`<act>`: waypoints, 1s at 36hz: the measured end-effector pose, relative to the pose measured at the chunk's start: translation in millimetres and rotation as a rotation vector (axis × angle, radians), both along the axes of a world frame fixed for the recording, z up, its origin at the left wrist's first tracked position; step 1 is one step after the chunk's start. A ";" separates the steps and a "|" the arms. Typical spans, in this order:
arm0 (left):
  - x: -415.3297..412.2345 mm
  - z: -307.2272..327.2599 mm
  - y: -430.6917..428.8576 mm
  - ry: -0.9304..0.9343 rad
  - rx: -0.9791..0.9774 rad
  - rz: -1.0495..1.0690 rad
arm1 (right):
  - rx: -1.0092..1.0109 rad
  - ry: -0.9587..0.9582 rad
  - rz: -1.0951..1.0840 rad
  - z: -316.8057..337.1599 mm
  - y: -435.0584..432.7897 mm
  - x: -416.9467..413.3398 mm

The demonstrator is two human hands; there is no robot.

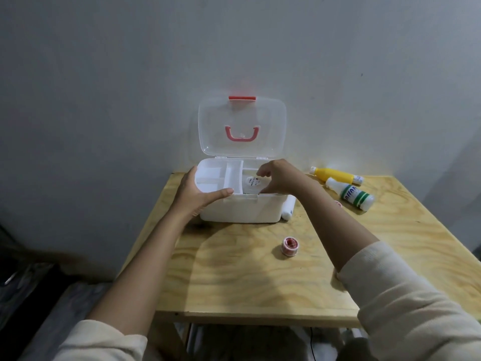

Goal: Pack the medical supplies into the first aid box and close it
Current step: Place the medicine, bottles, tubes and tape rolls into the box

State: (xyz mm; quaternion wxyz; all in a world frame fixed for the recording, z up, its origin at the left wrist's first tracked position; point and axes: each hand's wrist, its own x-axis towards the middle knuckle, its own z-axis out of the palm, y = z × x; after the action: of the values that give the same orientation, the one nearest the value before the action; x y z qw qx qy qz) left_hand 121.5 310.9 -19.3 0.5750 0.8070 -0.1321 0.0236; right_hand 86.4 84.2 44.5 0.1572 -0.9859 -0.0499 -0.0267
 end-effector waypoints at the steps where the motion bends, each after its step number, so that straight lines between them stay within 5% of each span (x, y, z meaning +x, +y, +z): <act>1: 0.3 -0.7 -0.4 -0.003 -0.005 0.002 | -0.016 -0.004 0.004 0.3 -0.5 0.3; 21: -4.6 0.5 -2.0 -0.001 -0.014 0.035 | -0.062 -0.094 -0.089 -7.2 3.9 5.2; 36: -12.4 6.7 -4.4 0.000 -0.004 0.051 | 0.134 -0.126 -0.031 -6.5 4.6 2.4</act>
State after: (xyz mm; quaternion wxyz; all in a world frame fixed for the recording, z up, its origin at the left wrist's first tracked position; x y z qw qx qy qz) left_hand 109.1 306.5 -12.6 0.5759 0.8090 -0.1115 0.0384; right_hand 88.8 88.8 38.0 0.2188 -0.9703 -0.0427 -0.0942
